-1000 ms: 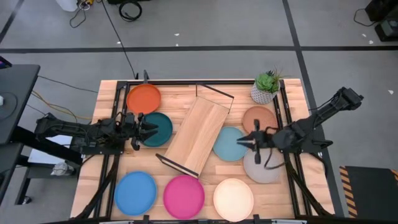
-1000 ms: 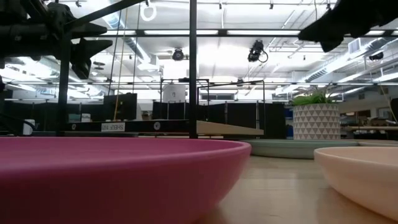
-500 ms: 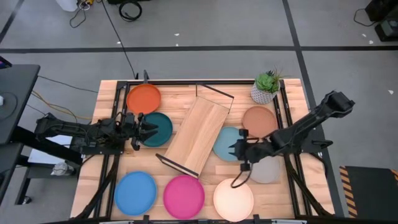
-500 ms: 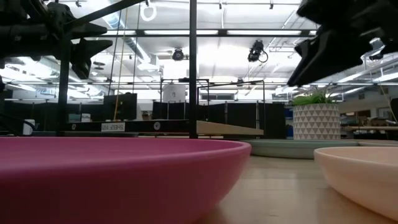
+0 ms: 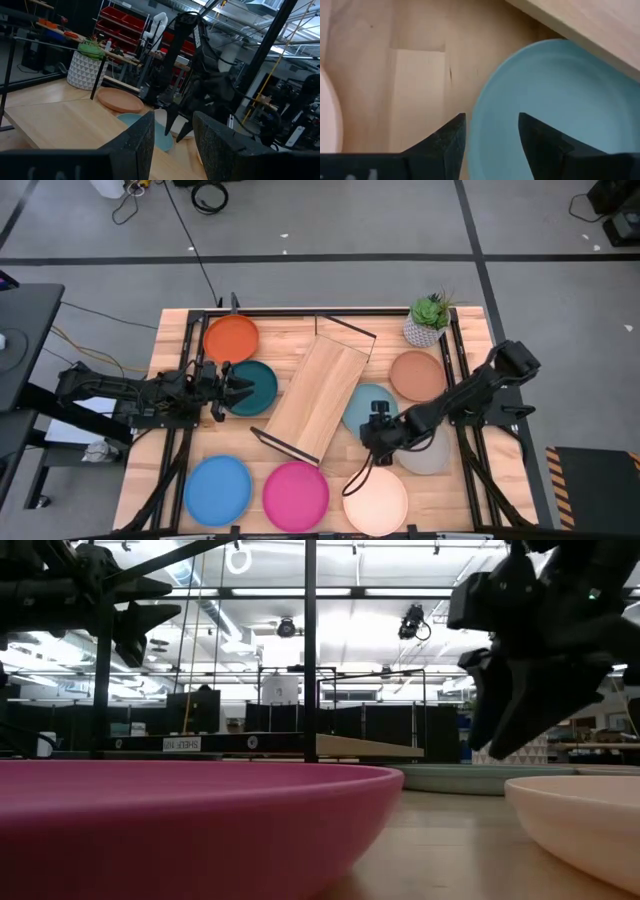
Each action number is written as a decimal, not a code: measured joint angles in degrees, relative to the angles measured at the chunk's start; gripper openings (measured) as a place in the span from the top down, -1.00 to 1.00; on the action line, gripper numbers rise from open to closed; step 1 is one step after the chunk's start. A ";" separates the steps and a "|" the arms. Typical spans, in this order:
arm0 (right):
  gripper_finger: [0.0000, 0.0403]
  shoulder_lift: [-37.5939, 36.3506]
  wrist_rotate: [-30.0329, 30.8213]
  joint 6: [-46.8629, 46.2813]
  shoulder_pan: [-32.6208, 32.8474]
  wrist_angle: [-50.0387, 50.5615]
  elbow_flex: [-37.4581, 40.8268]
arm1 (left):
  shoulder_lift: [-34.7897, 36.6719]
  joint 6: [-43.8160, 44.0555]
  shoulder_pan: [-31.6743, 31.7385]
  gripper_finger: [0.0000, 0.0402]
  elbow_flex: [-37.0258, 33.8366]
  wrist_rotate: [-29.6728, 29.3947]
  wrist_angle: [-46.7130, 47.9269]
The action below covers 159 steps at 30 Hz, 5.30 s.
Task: Place and stack plates onto a shelf
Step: Put the light blue plate on the shelf, then stack the brown plate on the top of the light blue plate on the shelf
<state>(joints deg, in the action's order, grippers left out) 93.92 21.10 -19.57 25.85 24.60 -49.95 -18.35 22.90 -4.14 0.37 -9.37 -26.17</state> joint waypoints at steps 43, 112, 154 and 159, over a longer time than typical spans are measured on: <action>0.91 6.27 -21.50 -12.57 -0.46 25.60 -20.96 | 0.00 -0.02 0.01 0.29 0.01 0.00 -0.02; 0.30 6.18 -2.85 27.42 -24.90 7.39 -18.05 | 0.00 -0.02 0.00 0.29 0.01 0.00 0.02; 0.30 -11.26 -10.90 -19.41 -28.61 23.20 13.08 | -0.02 -0.01 0.01 0.29 0.00 0.01 0.01; 0.60 -10.98 -11.64 -19.46 -28.70 23.14 12.56 | 0.00 0.02 0.00 0.29 0.01 -0.01 0.00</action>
<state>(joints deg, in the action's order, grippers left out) 82.94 9.46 -39.03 -2.85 47.74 -37.39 -18.35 22.91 -4.14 0.38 -9.38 -26.17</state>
